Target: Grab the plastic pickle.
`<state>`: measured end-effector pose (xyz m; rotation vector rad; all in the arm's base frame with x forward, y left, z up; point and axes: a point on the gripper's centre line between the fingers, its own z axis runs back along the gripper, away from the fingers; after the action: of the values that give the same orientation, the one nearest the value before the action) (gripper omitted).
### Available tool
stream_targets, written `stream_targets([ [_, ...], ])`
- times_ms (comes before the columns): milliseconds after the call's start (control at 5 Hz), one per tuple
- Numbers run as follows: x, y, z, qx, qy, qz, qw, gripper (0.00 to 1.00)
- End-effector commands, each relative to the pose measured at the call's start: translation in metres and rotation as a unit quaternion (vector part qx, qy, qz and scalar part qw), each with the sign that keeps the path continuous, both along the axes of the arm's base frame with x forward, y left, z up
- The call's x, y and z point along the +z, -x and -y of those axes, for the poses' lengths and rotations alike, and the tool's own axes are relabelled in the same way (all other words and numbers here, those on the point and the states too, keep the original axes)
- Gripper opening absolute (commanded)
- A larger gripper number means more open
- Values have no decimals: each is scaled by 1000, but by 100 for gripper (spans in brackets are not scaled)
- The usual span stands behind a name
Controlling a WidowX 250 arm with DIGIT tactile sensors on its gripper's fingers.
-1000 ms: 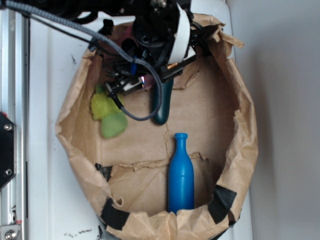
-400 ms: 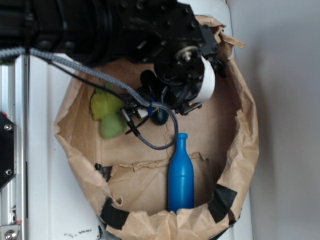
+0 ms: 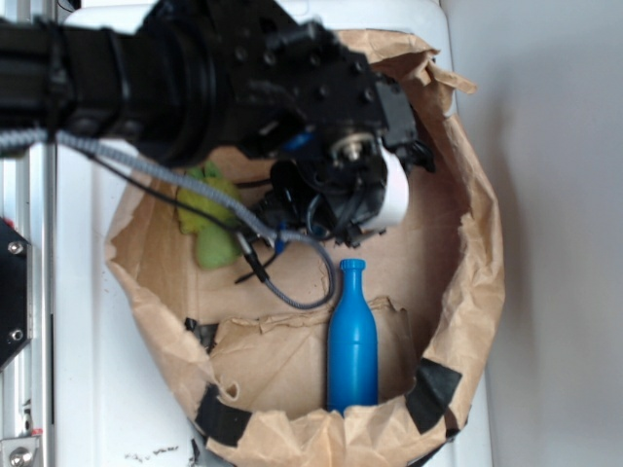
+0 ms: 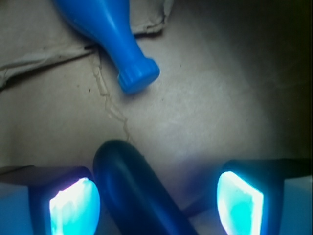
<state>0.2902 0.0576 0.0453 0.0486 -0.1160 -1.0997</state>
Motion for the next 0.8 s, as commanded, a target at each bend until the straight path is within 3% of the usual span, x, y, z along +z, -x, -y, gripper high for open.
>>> stream_targets([
  [0, -3, -12, 11, -14, -20, 25, 999, 100],
  [200, -9, -13, 1, -5, -14, 39, 999, 0],
  [600, -1, -17, -9, 7, 0, 63, 998, 0],
])
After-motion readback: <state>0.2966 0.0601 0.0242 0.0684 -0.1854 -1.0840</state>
